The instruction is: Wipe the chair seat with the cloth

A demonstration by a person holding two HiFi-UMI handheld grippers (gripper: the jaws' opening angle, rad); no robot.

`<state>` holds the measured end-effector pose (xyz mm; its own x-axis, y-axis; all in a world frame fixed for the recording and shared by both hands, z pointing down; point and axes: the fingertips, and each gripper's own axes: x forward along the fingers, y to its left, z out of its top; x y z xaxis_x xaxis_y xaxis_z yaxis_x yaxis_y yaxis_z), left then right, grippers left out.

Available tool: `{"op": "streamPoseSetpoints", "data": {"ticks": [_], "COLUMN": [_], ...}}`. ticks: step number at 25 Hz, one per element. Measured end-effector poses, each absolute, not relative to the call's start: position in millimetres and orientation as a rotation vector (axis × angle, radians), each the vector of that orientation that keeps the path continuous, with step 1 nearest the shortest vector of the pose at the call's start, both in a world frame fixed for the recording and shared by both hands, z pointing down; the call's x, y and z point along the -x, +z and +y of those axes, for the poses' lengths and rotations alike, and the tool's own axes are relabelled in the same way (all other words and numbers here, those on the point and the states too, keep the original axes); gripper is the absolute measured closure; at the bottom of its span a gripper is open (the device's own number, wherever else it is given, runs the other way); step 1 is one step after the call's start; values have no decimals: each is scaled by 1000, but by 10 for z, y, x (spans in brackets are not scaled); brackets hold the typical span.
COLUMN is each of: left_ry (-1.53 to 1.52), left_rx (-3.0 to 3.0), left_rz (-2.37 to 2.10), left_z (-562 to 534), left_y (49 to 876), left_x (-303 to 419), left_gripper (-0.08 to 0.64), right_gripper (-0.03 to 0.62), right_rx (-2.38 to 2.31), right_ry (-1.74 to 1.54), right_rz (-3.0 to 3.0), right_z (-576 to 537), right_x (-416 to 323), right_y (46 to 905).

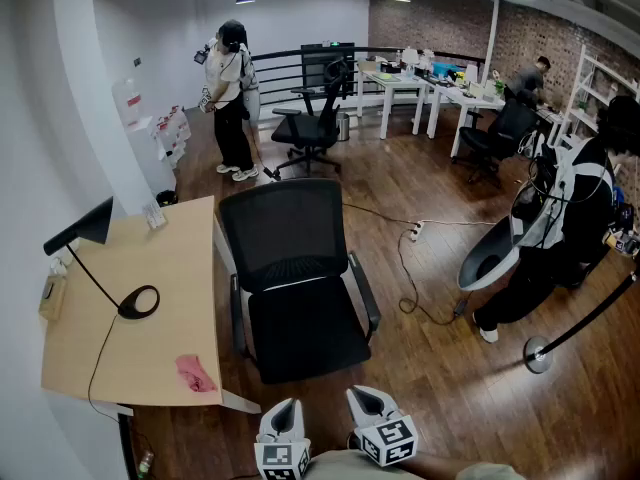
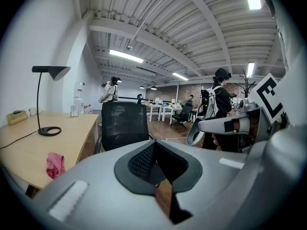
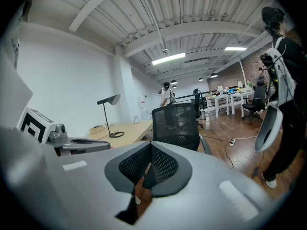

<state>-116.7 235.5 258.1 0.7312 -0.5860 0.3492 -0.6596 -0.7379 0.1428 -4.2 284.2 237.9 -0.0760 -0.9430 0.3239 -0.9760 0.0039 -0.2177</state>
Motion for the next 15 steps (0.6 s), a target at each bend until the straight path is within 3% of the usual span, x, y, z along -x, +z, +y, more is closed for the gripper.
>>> {"op": "streamPoseSetpoints", "data": {"ticks": [15], "left_ry": [457], "left_rx": [-2685], "left_rz": [-1059], "left_z": [2596], "left_y": [2534], "left_x": [664], "left_gripper": [555], "right_gripper": [592], "right_rx": [-2017], "right_ry": [609], "right_rz": [-2255], "right_z": [2954], "right_x": [-473], "right_y": [2400]}}
